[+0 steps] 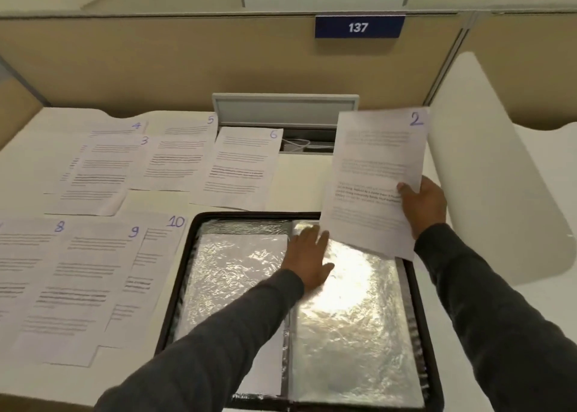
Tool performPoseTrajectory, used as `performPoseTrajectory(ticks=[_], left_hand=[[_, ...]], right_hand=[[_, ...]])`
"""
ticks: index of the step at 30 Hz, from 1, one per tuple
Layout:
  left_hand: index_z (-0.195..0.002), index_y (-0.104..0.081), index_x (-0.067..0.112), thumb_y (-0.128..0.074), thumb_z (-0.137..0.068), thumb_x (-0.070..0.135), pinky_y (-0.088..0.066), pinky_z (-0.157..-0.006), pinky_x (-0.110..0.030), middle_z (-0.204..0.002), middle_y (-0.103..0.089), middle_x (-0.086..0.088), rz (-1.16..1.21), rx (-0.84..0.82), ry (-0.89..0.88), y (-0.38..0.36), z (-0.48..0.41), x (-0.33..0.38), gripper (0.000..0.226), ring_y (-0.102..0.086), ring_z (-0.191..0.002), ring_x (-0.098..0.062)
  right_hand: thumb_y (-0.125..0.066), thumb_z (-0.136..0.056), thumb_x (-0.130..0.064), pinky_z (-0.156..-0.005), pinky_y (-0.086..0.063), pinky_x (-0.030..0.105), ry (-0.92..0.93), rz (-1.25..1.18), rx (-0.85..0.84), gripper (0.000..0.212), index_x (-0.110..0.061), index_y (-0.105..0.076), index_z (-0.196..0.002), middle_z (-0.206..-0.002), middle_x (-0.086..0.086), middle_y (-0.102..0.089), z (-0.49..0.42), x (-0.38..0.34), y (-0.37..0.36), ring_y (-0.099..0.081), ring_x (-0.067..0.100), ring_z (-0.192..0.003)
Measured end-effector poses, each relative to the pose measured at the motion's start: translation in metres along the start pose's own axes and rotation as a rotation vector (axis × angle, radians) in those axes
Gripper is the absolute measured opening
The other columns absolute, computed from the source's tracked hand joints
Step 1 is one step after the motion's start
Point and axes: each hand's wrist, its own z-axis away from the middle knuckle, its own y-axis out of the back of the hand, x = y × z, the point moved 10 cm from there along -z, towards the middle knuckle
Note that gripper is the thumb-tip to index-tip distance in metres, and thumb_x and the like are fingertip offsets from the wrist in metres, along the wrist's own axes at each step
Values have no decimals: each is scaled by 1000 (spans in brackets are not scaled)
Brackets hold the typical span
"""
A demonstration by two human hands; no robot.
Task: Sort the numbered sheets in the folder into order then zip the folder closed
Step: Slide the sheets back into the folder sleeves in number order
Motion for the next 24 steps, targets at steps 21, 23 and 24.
performPoseTrajectory(ticks=[21, 23, 24], left_hand=[[-95, -73, 9, -59, -92, 14, -41, -74, -36, -96, -63, -9, 190, 203, -119, 60, -59, 8, 15, -57, -88, -30], [-101, -71, 12, -55, -95, 13, -45, -76, -37, -96, -67, -7, 218, 199, -119, 62, -56, 8, 17, -59, -88, -29], [-101, -68, 13, -53, -95, 13, -46, -76, -38, -95, -68, -5, 237, 200, -109, 62, -55, 7, 16, -61, -86, -28]], right_hand=[[-63, -96, -4, -94, -58, 41, -101, -837, 0, 20, -17, -64, -111, -116, 5, -74, -51, -40, 14, -73, 22, -103], [-63, -95, -3, -92, -59, 44, -122, -875, -20, 24, -15, -65, -116, -115, 5, -74, -51, -39, 8, -74, 24, -102], [-63, -95, -2, -91, -59, 45, -135, -891, -28, 27, -14, -64, -119, -116, 6, -74, -51, -38, 5, -73, 25, -102]])
